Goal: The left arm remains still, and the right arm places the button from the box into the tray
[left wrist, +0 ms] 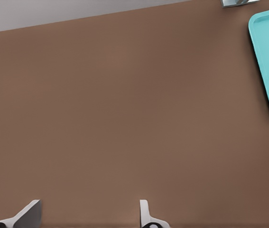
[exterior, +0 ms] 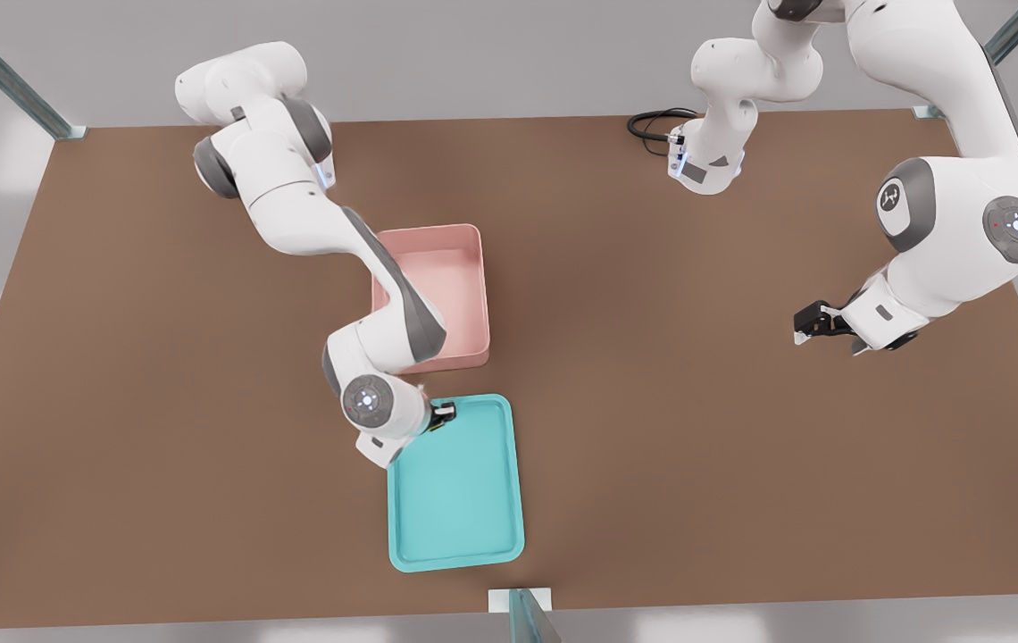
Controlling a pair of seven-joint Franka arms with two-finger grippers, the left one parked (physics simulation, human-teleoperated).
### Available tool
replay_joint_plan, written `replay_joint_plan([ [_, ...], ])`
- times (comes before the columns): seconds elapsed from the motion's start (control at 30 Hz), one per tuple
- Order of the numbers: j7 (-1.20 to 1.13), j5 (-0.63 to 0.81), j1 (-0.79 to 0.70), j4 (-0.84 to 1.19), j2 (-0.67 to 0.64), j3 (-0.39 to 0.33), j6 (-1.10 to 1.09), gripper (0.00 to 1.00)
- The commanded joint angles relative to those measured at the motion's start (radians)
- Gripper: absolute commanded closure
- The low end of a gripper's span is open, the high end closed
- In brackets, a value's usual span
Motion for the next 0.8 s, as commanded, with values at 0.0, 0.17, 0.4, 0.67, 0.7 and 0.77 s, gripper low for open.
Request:
replay_joint_plan([
  [0.0, -0.306, -0.003, 0.000, 0.031, 0.027, -0.012, 0.066, 0.54],
  [0.17, -0.419, -0.011, 0.002, 0.077, 0.080, -0.052, 0.193, 0.54],
  [0.4, -0.370, -0.005, 0.006, 0.076, 0.061, -0.055, 0.245, 0.00],
  [0.67, -0.278, -0.091, -0.245, 0.056, -0.408, -0.069, -0.677, 0.00],
  [0.7, -0.399, -0.095, -0.383, 0.056, -0.430, -0.060, -0.701, 0.00],
  [0.77, -0.355, -0.092, -0.405, 0.039, -0.434, -0.061, -0.677, 0.00],
])
